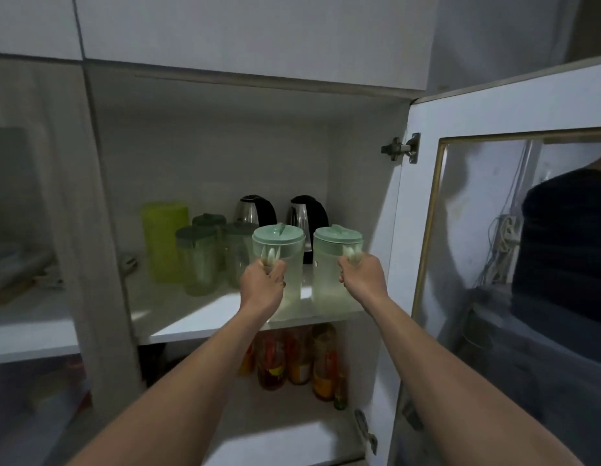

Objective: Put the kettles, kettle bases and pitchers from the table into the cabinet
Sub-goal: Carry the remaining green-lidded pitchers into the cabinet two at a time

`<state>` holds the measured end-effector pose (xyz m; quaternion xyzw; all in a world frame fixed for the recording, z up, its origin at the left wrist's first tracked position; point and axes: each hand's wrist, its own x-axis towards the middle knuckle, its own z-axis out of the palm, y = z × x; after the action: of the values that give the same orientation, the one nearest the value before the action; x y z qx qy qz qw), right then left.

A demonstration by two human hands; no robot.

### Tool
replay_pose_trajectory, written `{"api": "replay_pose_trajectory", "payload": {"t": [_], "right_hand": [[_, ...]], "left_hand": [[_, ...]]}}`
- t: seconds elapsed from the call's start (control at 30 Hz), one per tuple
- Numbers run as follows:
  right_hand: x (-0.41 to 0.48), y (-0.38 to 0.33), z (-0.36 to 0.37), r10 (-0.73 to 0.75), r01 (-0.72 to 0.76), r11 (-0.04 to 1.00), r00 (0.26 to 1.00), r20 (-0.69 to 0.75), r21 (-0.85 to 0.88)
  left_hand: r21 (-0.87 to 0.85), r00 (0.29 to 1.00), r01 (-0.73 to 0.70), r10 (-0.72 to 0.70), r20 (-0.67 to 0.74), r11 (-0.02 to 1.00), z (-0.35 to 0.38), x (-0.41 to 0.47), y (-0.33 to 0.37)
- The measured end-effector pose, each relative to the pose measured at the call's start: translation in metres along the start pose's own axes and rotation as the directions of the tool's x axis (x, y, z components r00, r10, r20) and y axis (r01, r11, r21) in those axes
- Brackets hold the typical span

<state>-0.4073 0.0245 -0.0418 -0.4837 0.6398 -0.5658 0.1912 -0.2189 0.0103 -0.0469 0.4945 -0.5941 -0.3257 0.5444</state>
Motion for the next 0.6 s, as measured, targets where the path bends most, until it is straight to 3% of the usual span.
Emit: {"api": "replay_pose_trajectory", "payload": {"t": [0.27,0.4,0.6], "right_hand": [[0.090,0.048,0.034,0.044,-0.045,0.998,0.999,-0.003,-0.035],[0.121,0.064,0.047,0.091,-0.091,0.996,0.996,-0.006,-0.018],[0.157,0.080,0.068,0.034,-0.034,0.999,0.999,0.024,0.032]], "left_hand": [[0.073,0.999,0.054,-0.053,-0.009,0.996,0.066,0.077,-0.043],[0.026,0.995,0.100,-0.100,-0.008,0.995,0.088,0.102,-0.060],[0.042,0.990,0.137,-0.135,-0.049,0.990,0.112,0.149,-0.072]]}}
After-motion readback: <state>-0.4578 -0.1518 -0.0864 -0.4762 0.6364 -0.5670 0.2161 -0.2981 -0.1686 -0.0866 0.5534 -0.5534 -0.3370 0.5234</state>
